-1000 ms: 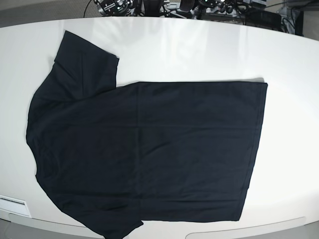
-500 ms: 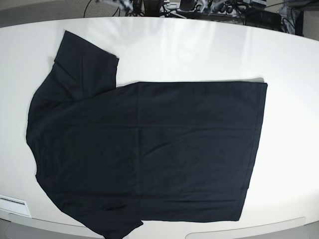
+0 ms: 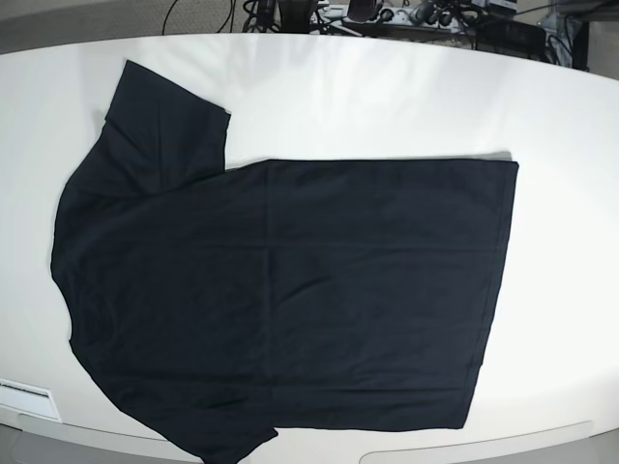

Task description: Fold the T-shirt properly

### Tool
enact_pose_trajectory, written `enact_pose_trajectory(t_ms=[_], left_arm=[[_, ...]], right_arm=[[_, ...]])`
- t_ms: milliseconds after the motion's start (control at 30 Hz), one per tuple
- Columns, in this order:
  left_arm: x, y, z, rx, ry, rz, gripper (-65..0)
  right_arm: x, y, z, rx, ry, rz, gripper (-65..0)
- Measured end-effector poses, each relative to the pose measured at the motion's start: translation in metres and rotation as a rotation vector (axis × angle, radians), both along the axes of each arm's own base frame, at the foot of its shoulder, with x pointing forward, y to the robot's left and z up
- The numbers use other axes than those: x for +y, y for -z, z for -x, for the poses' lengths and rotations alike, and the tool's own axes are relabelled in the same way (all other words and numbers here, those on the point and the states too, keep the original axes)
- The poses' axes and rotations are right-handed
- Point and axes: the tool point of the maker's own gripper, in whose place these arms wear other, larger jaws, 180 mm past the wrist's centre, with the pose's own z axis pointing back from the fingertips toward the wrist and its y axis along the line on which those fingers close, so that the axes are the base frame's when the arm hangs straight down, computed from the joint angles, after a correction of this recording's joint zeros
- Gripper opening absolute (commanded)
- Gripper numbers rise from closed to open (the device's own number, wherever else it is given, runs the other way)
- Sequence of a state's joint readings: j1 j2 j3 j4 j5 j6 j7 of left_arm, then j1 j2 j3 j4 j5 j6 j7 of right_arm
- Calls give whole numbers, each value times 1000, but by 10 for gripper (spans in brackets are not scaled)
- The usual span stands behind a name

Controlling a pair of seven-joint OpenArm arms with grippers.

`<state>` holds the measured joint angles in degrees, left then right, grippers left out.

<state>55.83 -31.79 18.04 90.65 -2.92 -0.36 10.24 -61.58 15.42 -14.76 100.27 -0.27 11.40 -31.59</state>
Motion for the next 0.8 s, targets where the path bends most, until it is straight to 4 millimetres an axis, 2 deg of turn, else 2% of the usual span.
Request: enact_pose_trajectory(t_ms=[100, 233, 300, 367, 433, 533, 667, 800], left_arm=[[10, -28, -28, -51, -2, -29, -650], [23, -64, -58, -128, 11, -46, -650], [25, -80, -67, -154, 19, -39, -650], [26, -93, -76, -170, 34, -30, -650], [26, -108, -96, -234, 46, -34, -650], [20, -131, -127, -348, 56, -12, -650], [21, -136, -136, -377, 62, -17, -650], [16, -143, -173, -481, 127, -13, -650]], right_arm=[[-6, -34, -26, -105, 13, 4, -650], [-12, -72, -35, -155, 24, 3, -650], [-17, -84, -52, -200, 33, 15, -650], [-27, -95, -80, -289, 44, 41, -650], [-38, -107, -101, -354, 38, 63, -650], [-52, -116, -115, -406, 33, 87, -650], [-64, -131, -137, -490, 68, 81, -650], [-76, -135, -143, -496, 80, 77, -650]])
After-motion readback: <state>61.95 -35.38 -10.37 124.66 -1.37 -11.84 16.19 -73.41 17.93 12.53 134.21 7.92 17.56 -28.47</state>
